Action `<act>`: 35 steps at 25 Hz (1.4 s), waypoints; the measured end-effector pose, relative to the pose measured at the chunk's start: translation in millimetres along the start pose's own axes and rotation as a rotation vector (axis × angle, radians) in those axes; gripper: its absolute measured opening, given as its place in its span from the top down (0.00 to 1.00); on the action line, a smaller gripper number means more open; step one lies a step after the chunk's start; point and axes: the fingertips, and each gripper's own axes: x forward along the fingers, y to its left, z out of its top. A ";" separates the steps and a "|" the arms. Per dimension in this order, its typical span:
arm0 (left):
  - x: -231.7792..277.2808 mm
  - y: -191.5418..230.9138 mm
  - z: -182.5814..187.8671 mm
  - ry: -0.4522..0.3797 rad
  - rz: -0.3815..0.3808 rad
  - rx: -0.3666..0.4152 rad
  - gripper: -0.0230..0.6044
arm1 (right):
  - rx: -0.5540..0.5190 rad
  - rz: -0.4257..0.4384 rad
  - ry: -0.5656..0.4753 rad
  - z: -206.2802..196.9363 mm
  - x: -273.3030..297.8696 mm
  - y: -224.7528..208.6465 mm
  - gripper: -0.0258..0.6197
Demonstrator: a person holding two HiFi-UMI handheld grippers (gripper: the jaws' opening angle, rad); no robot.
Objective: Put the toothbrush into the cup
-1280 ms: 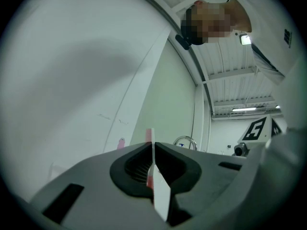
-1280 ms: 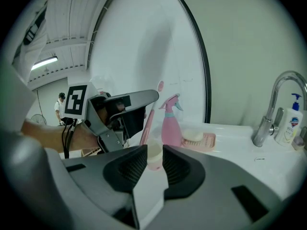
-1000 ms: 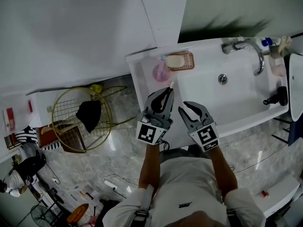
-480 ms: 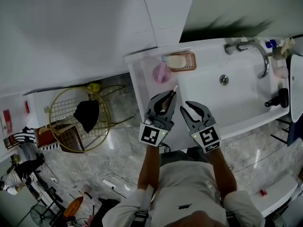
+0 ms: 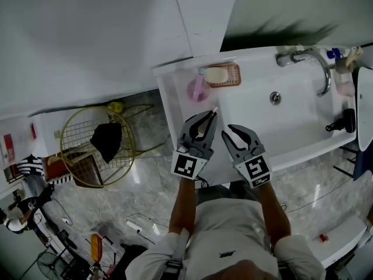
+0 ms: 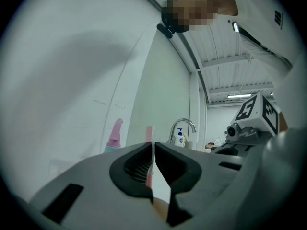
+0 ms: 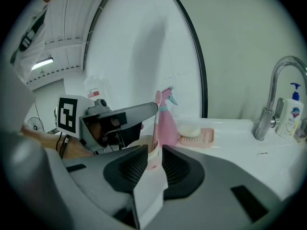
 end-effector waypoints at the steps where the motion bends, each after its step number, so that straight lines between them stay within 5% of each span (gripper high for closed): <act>1: -0.3 -0.1 -0.1 0.003 0.004 0.000 0.90 | -0.001 0.001 0.001 -0.3 -0.5 0.2 0.80; 35: -38.1 -8.8 -20.1 0.167 0.052 0.042 0.90 | -0.022 -0.034 -0.029 10.7 -32.5 13.9 0.80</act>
